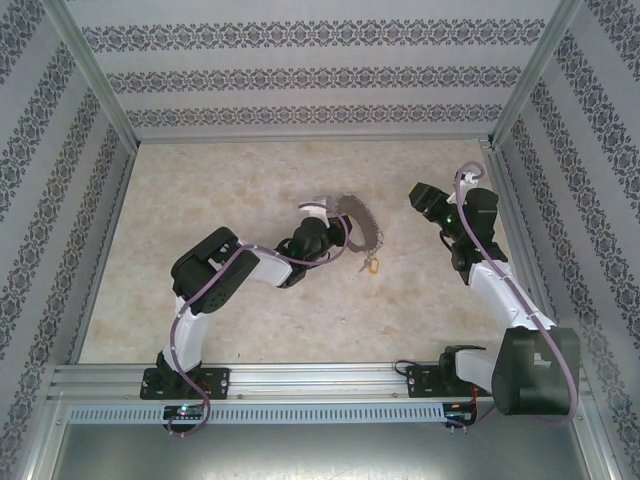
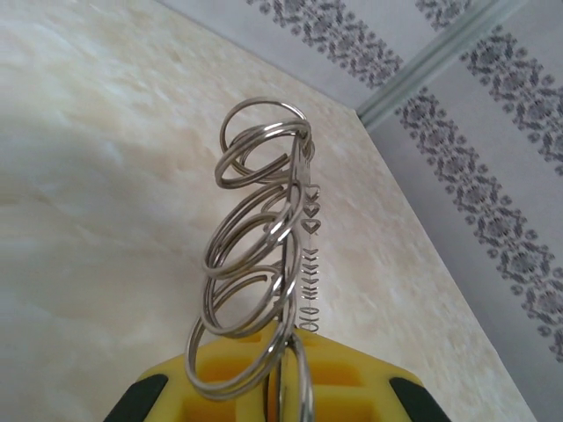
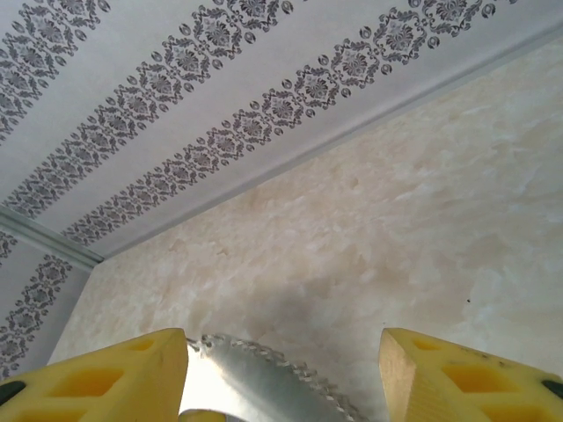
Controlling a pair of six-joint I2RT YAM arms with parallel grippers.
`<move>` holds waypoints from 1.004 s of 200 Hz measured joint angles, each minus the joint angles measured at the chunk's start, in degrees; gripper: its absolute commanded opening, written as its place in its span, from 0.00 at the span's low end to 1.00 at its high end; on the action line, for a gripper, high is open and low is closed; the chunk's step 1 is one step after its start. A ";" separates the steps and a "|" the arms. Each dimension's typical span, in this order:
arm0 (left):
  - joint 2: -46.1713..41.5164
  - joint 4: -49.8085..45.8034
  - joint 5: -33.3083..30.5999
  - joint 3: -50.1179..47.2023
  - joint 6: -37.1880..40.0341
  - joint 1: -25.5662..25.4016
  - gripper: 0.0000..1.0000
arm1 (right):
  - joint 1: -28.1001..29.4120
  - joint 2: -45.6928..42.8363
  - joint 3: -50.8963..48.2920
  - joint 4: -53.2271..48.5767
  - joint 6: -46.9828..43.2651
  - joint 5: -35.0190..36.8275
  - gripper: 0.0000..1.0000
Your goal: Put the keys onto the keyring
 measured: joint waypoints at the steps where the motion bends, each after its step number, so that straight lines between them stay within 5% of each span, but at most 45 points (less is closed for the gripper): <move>1: 0.04 0.13 -0.07 0.00 0.00 0.09 0.00 | 0.00 0.00 0.00 0.00 0.00 0.00 0.59; 84: 3.30 5.44 -1.55 0.55 -0.57 3.96 0.00 | 1.60 1.16 -0.31 -0.02 -0.70 -0.20 0.60; 126: 3.74 3.06 -3.39 0.59 -2.23 6.05 0.57 | 2.25 1.14 -0.50 -0.02 -0.66 -0.90 0.60; 201: -0.52 -7.96 -5.03 -0.90 -11.37 12.00 1.00 | 2.36 -4.79 -0.66 -3.04 0.13 -1.27 0.65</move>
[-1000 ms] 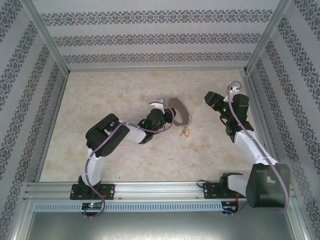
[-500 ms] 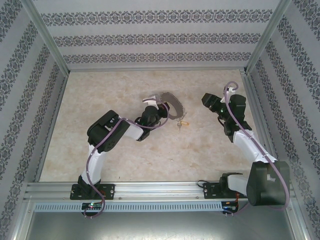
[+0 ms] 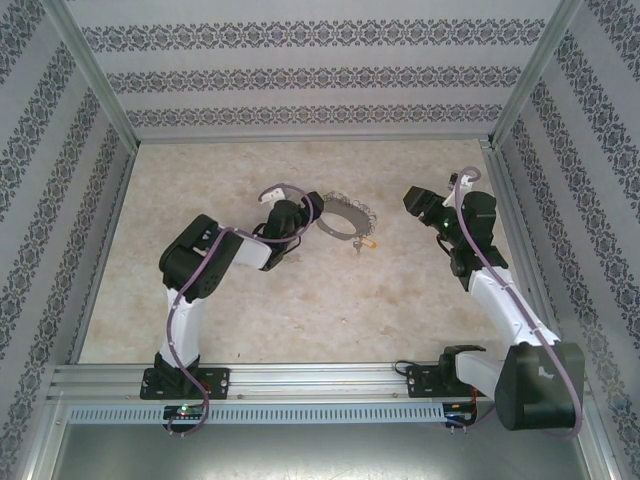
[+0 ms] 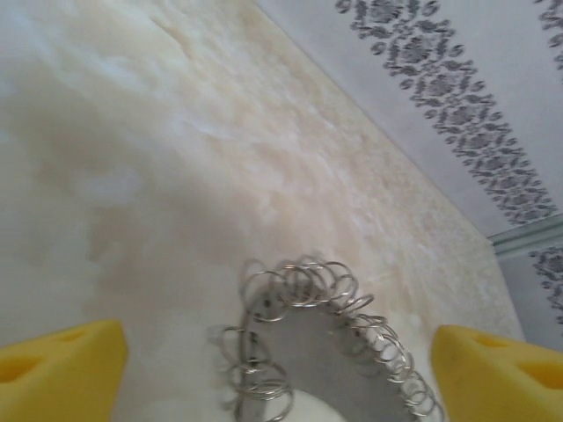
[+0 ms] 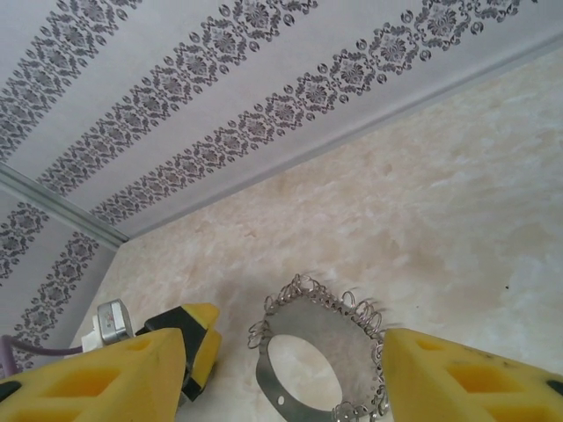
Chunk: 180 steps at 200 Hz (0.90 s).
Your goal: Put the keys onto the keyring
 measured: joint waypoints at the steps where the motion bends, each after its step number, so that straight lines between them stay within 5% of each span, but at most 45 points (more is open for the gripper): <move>1: -0.15 -0.20 -0.07 -0.04 -0.07 0.04 1.00 | 0.00 -0.07 0.00 -0.04 -0.04 0.00 0.65; 28: -6.73 -7.98 -0.96 -2.95 -0.79 1.66 1.00 | 0.35 -2.49 -0.02 -1.88 -0.02 0.31 0.74; 52: -14.40 -15.74 -1.36 -3.69 0.98 2.97 1.00 | 0.35 -4.04 0.00 -4.35 -0.66 1.90 0.98; 111: -36.02 -32.30 -9.90 -1.81 18.97 3.30 1.00 | 0.33 -3.76 0.90 -10.91 -5.14 15.82 0.98; 180: -53.46 -24.79 -23.21 -20.85 52.22 5.46 1.00 | 0.37 8.72 -2.12 -0.83 -19.89 38.53 0.98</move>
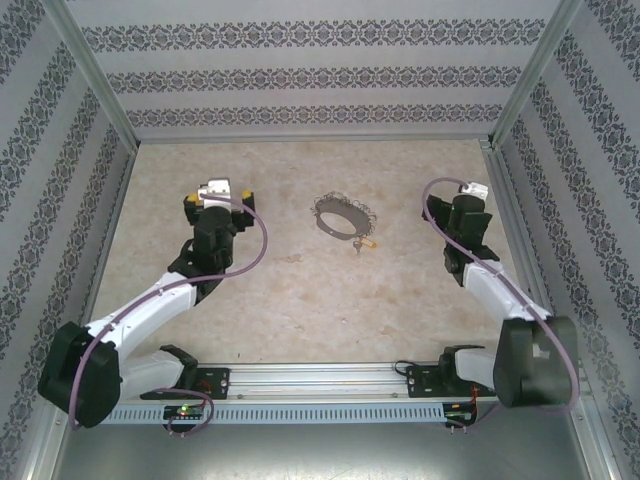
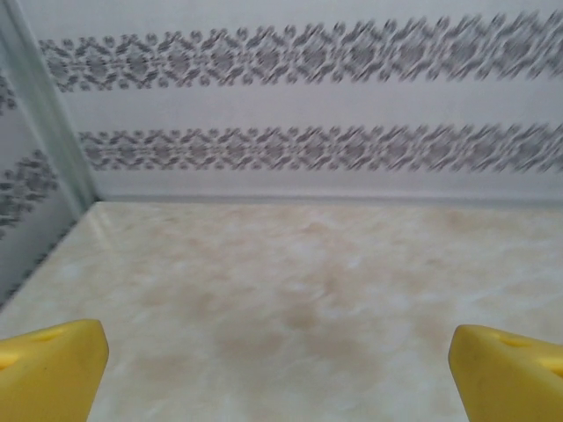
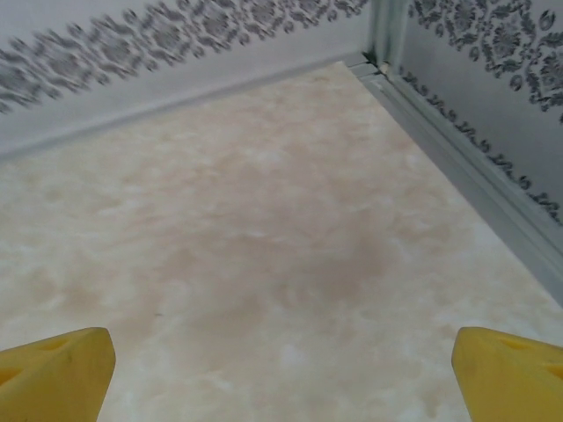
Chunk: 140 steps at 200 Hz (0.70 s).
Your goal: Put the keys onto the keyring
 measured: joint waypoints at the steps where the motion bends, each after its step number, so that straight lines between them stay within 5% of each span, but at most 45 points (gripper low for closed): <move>1: -0.11 0.02 0.00 -0.20 0.15 0.11 1.00 | 0.00 0.42 -0.17 0.44 -0.24 0.24 0.98; 53: -2.29 5.99 0.02 -12.00 5.25 8.04 1.00 | 1.95 8.37 -9.31 14.49 -7.67 2.60 0.98; 90: 8.41 19.93 4.37 -19.28 5.84 11.76 1.00 | 2.62 14.19 -15.28 33.46 -11.37 -0.96 0.98; 140: 20.57 31.89 14.95 -20.48 6.10 16.35 1.00 | 1.31 15.32 -14.53 35.69 -12.24 -6.78 0.98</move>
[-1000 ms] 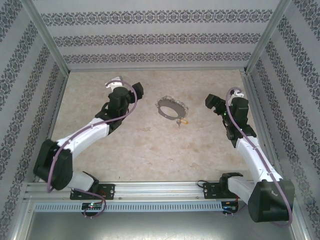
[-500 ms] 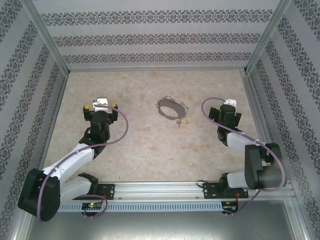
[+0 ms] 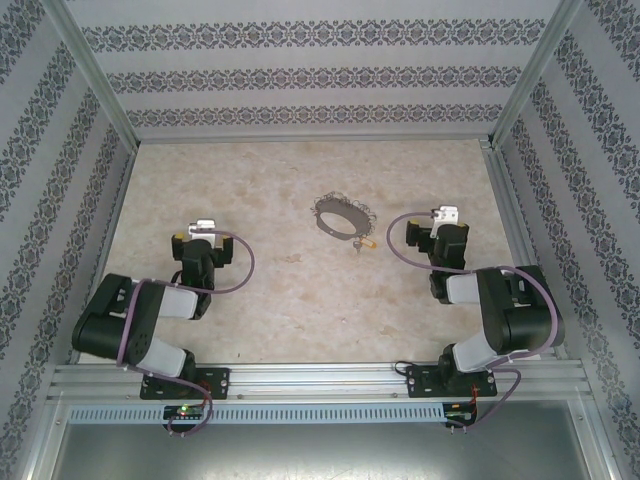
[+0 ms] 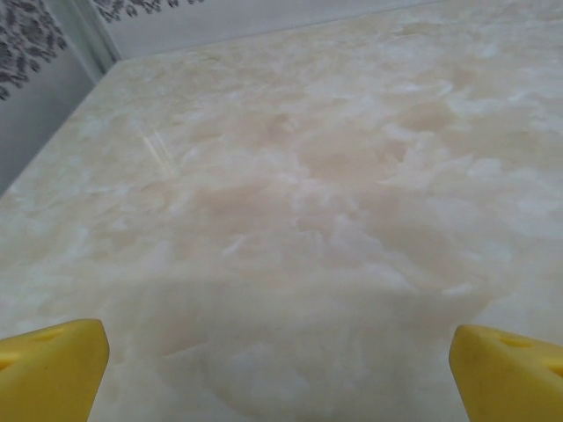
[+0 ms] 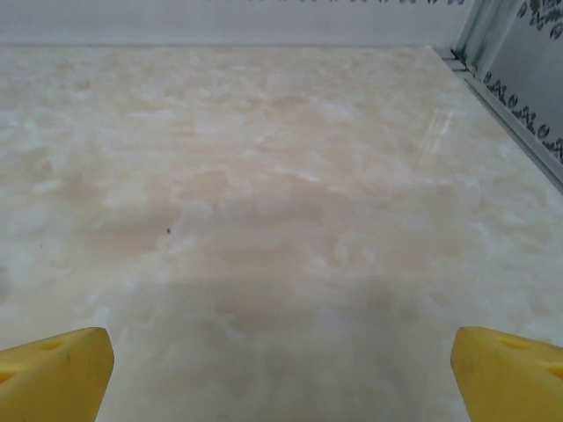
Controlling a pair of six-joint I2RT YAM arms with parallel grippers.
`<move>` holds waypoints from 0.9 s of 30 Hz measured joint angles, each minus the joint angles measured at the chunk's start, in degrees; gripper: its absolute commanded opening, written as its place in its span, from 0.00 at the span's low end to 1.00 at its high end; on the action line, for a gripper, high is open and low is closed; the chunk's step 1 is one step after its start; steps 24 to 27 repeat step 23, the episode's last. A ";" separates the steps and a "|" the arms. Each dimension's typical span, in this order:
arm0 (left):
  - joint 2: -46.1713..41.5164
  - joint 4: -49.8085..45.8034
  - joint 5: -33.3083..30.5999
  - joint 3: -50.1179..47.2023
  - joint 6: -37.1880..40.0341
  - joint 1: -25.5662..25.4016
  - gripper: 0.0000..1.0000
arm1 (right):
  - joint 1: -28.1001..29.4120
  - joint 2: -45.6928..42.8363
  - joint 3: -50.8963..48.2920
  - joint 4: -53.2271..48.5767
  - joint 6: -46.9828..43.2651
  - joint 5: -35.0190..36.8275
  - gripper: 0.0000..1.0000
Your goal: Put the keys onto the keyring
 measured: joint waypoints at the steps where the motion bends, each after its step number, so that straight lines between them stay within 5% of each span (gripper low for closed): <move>1: 0.50 0.39 1.66 0.02 -0.20 0.96 1.00 | -0.39 0.00 0.35 0.20 -0.02 -0.55 0.98; 10: 4.13 -3.19 14.53 8.37 -2.84 8.39 1.00 | -0.59 0.00 0.68 0.81 0.26 0.31 0.98; 27: 4.13 -4.92 17.46 8.37 -3.58 8.39 1.00 | -0.72 0.00 0.70 1.03 0.44 -0.74 0.98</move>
